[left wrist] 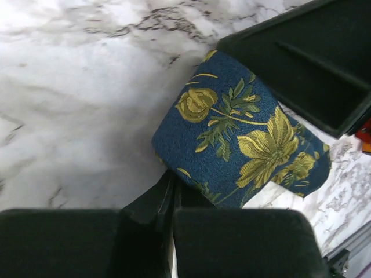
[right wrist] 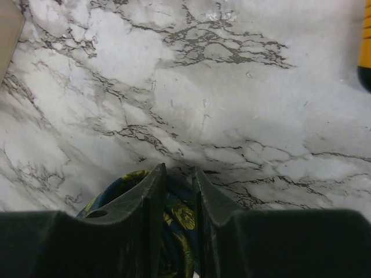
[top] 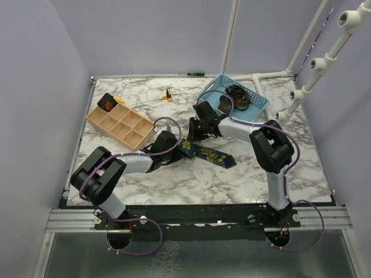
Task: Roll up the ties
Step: Roll the tie at the center of the board.
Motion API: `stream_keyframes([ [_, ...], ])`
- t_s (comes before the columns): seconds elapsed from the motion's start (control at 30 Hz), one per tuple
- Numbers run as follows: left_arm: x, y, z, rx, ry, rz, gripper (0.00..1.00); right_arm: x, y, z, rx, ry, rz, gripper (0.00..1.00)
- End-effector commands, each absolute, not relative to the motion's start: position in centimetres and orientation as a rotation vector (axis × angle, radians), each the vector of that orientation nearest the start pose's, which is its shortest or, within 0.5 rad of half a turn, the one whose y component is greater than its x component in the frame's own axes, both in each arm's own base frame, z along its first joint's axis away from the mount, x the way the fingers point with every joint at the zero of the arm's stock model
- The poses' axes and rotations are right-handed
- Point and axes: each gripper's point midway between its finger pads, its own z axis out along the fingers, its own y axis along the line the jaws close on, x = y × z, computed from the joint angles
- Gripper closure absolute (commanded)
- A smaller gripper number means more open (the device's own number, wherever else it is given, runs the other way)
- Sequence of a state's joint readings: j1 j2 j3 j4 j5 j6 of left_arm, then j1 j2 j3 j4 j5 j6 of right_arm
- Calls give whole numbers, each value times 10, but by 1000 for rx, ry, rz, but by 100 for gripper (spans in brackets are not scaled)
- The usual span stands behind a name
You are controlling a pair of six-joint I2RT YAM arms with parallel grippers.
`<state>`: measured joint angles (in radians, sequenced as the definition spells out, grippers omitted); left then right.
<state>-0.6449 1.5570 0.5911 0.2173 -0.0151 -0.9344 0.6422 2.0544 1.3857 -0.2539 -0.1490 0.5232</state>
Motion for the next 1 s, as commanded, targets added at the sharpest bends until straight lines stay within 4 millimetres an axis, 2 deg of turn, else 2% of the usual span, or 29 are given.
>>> stream_keyframes([
  [0.0, 264, -257, -4, -319, 2526, -749, 100, 340, 337, 16, -306, 2635, 736, 71],
  [0.27, 267, -273, -5, -294, 2524, -782, 100, 324, 333, 13, -338, 2651, 777, 71],
  [0.4, 266, -275, -8, -289, 2530, -773, 100, 319, 329, 10, -343, 2667, 767, 72],
  [0.47, 264, -274, -10, -285, 2536, -771, 100, 321, 323, 10, -304, 2677, 723, 71],
  [0.53, 259, -270, -11, -279, 2544, -770, 100, 331, 313, 16, -233, 2655, 632, 70],
  [0.63, 246, -260, -8, -261, 2548, -761, 100, 351, 293, 37, -106, 2601, 534, 66],
  [0.8, 229, -243, 1, -232, 2559, -727, 100, 379, 270, 91, 25, 2464, 460, 56],
  [0.87, 226, -238, 10, -214, 2553, -714, 100, 381, 265, 110, 47, 2423, 455, 53],
  [0.97, 223, -228, 27, -171, 2532, -678, 99, 366, 270, 128, -5, 2396, 562, 53],
])
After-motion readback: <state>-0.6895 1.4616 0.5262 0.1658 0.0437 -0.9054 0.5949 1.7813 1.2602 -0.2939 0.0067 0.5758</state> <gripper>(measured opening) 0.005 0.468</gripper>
